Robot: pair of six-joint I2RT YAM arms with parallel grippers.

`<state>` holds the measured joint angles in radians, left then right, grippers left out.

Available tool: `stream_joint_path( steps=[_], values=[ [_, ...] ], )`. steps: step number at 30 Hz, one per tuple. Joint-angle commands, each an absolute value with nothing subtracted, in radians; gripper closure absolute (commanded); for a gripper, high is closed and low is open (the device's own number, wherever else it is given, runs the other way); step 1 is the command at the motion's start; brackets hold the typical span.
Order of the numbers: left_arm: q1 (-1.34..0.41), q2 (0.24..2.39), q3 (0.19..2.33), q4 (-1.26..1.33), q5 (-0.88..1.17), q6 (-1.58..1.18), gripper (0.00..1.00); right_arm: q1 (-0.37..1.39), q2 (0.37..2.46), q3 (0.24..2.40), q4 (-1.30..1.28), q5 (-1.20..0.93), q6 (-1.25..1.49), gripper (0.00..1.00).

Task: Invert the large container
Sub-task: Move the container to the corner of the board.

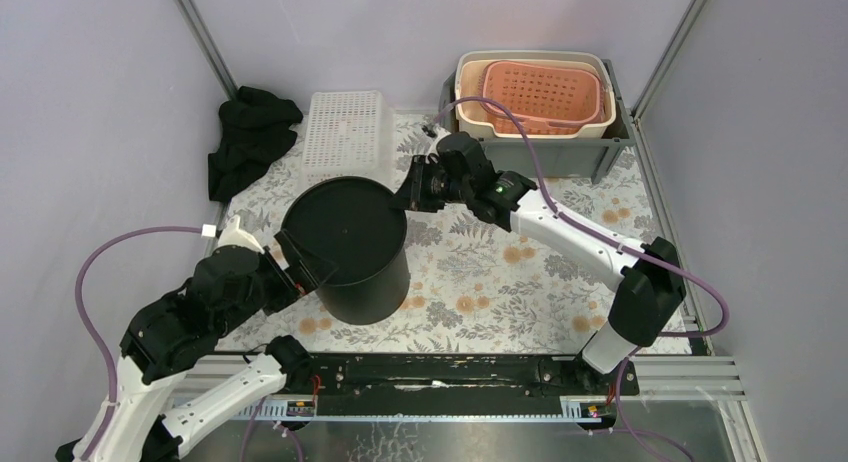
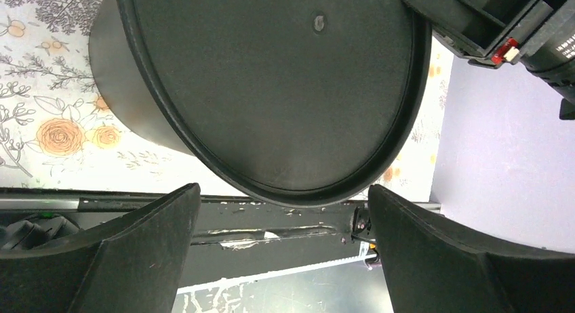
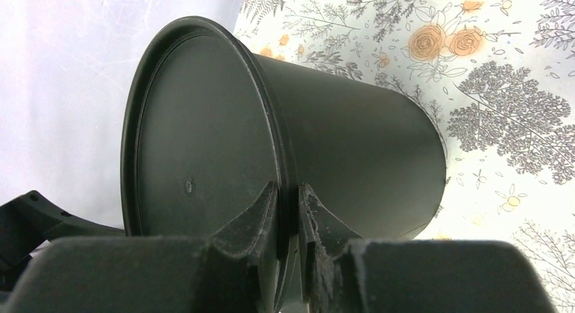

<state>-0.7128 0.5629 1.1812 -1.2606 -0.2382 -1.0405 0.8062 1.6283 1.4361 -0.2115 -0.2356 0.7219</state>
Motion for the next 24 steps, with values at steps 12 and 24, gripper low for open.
stream_joint_path(
  steps=[12, 24],
  values=[
    [-0.715, 0.573, 1.125, -1.328, -0.445, -1.135, 0.0, 0.902, 1.754, 1.425, 0.036, -0.188, 0.835, 0.89],
    [-0.716, 0.571, 1.097, -1.34, -0.43, -1.138, 0.0, 0.904, 1.874, 1.588, 0.051, -0.204, 0.732, 0.43]
  ],
)
